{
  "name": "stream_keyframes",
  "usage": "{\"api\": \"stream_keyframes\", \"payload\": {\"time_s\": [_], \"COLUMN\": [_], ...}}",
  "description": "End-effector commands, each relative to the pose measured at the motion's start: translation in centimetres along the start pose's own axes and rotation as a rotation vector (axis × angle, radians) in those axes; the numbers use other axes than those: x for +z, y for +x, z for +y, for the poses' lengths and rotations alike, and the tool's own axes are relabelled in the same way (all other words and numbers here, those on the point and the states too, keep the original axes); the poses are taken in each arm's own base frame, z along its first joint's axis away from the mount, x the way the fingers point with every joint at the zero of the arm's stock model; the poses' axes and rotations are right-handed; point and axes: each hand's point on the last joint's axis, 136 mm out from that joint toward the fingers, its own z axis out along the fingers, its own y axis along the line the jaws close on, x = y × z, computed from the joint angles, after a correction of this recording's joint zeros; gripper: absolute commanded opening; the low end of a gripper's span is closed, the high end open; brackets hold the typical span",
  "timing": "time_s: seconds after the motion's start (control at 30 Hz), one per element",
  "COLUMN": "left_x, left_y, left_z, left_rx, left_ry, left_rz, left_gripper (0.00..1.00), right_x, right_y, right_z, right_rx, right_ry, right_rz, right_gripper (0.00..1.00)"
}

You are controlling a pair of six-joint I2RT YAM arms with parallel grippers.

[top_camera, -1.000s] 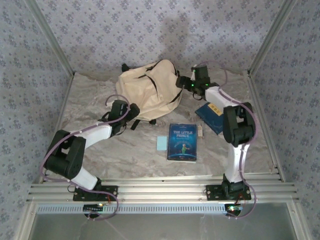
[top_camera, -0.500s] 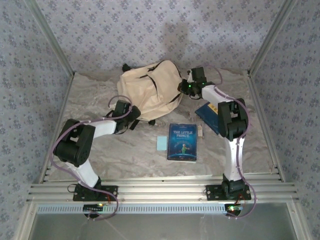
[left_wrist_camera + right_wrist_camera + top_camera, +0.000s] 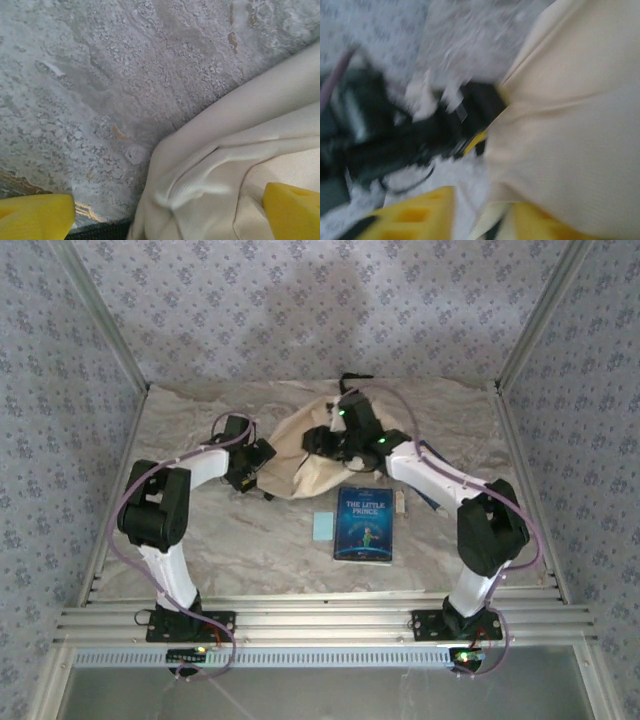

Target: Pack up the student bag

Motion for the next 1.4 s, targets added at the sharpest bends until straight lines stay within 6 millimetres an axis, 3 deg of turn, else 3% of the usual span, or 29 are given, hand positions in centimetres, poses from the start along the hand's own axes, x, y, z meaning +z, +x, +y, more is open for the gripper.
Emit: {"api": "stream_keyframes", "payload": {"time_s": [0.0, 0.07, 0.17, 0.3, 0.4, 0.53, 0.63, 0.8, 0.9, 0.97, 1.13, 1.27, 1.37], "left_x": [2.4, 2.7, 2.1, -1.2, -4.2, -7.0, -8.5, -9.9, -10.2, -10.1, -8.2, -6.5, -5.9], "left_y": [-11.7, -13.3, -15.0, -16.3, -16.0, -13.5, -10.2, -4.2, -0.8, 1.2, 4.7, 5.3, 4.3], "left_z": [-4.3, -4.2, -3.3, -2.3, -2.0, -3.0, -3.2, -0.9, 0.6, 1.4, 1.3, -1.5, -4.6], "left_rx": [0.064, 0.059, 0.034, 0.033, 0.046, 0.055, 0.077, 0.099, 0.088, 0.086, 0.071, 0.091, 0.111], "left_ry": [0.163, 0.159, 0.168, 0.193, 0.210, 0.297, 0.330, 0.283, 0.259, 0.237, 0.231, 0.275, 0.329], "left_rz": [-0.348, -0.333, -0.305, -0.340, -0.354, -0.304, -0.248, -0.204, -0.170, -0.149, -0.093, -0.060, -0.068], "left_gripper": [0.99, 1.00, 1.00, 1.00, 1.00, 1.00, 1.00, 0.99, 1.00, 1.00, 1.00, 1.00, 1.00], "right_x": [0.2, -0.9, -3.3, -6.6, -8.7, -10.4, -10.9, -10.1, -9.2, -8.1, -6.8, -7.1, -7.3], "right_y": [2.7, 3.1, 2.5, -0.3, -2.5, -4.3, -4.5, -2.8, -1.6, -0.1, 1.7, 2.5, 3.6], "right_z": [4.6, 5.2, 4.1, -0.4, -4.1, -9.0, -13.4, -20.3, -22.4, -22.8, -20.9, -17.8, -14.9], "right_rx": [-0.028, -0.076, -0.097, -0.091, -0.064, -0.040, -0.013, 0.070, 0.113, 0.145, 0.192, 0.207, 0.200], "right_ry": [-0.098, -0.078, -0.015, 0.096, 0.167, 0.264, 0.359, 0.442, 0.440, 0.400, 0.299, 0.221, 0.159], "right_rz": [0.108, 0.107, 0.066, -0.026, -0.085, -0.131, -0.129, -0.054, -0.011, 0.028, 0.046, 0.033, 0.043], "right_gripper": [0.62, 0.72, 0.75, 0.77, 0.78, 0.78, 0.78, 0.79, 0.79, 0.78, 0.71, 0.64, 0.53]}}
